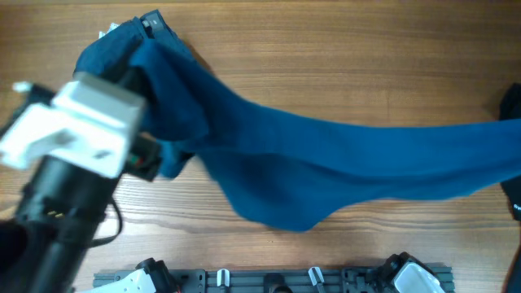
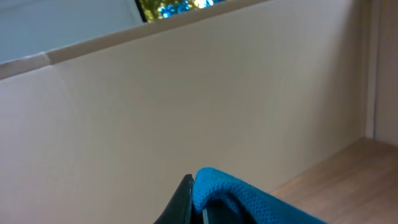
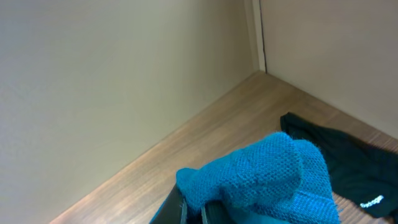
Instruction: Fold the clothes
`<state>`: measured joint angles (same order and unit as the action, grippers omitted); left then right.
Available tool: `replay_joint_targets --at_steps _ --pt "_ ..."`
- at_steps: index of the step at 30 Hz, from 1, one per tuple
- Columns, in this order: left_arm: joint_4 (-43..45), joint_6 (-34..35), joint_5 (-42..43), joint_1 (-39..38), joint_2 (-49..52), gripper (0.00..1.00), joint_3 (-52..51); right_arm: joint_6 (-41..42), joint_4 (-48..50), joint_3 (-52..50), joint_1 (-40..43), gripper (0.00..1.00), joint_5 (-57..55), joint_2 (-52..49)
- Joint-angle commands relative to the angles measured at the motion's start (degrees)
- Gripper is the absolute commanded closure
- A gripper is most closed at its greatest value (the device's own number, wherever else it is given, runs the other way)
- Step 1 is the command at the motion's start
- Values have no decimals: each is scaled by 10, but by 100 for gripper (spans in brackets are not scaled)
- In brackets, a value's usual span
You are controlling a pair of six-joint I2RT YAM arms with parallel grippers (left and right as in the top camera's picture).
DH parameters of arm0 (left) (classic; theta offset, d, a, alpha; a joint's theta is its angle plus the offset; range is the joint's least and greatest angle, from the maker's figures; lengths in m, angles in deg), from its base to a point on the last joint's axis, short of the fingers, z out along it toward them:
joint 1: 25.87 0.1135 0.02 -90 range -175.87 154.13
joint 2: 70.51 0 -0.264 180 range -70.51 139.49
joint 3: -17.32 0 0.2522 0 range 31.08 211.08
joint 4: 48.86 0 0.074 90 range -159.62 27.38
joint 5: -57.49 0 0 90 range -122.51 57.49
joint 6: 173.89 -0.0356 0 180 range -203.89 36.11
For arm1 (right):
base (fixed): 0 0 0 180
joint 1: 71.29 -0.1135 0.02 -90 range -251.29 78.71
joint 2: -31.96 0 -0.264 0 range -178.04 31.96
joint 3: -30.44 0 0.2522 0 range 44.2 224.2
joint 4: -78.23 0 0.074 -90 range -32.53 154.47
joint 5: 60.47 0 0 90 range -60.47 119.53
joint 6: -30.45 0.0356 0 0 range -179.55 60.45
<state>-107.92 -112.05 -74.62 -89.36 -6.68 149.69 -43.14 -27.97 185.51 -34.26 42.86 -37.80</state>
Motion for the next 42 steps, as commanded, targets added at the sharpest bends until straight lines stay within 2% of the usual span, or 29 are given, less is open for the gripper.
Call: replay_joint_targets --at_steps 1,5,7,8,10,12,14,17,19,20,21,22,23,24,25,28,32,38,40,42 --pt "7 -30 -24 7 13 96 10 5 3 7 2 96 -19 -9" --pt "19 -10 -22 90 50 96 10 1 3 5 2 96 -17 -45" --pt "10 12 23 147 72 96 10 0 3 3 2 96 -17 -66" --pt "-3 65 134 243 121 96 10 -15 3 3 2 96 -3 -99" --pt "-4 113 251 323 169 96 10 -14 3 3 1 96 10 -133" --pt "6 131 379 392 230 96 10 -14 3 1 -4 96 14 -176" --pt "30 138 415 425 295 96 10 -17 8 -9 -18 96 14 -229" --pt "66 134 425 440 378 96 10 -25 31 -16 -49 96 14 -325" --pt "120 135 475 455 471 94 10 -23 105 -16 -84 94 15 -433" --pt "153 141 488 460 506 93 10 -20 133 -16 -92 89 19 -459" --pt "191 161 492 464 539 85 10 -7 173 -16 -101 65 27 -492" --pt "245 191 490 468 578 64 10 -3 219 -16 -109 40 42 -527" --pt "292 231 485 473 610 36 10 4 252 -16 -112 28 70 -554" --pt "311 274 488 478 624 19 10 1 272 -16 -110 8 91 -571" --pt "312 288 489 482 626 10 10 3 276 -16 -105 2 91 -575" --pt "255 284 478 498 605 0 21 -21 256 -15 -80 0 93 -562" --pt "124 284 478 514 542 0 33 -79 162 -15 -49 1 86 -522" --pt "-59 285 479 507 434 0 33 -109 25 -15 -30 1 75 -495" --pt "-123 285 492 506 415 2 33 -111 3 -19 -34 8 59 -499" --pt "-188 285 507 506 413 13 33 -115 6 -37 -40 27 50 -499"
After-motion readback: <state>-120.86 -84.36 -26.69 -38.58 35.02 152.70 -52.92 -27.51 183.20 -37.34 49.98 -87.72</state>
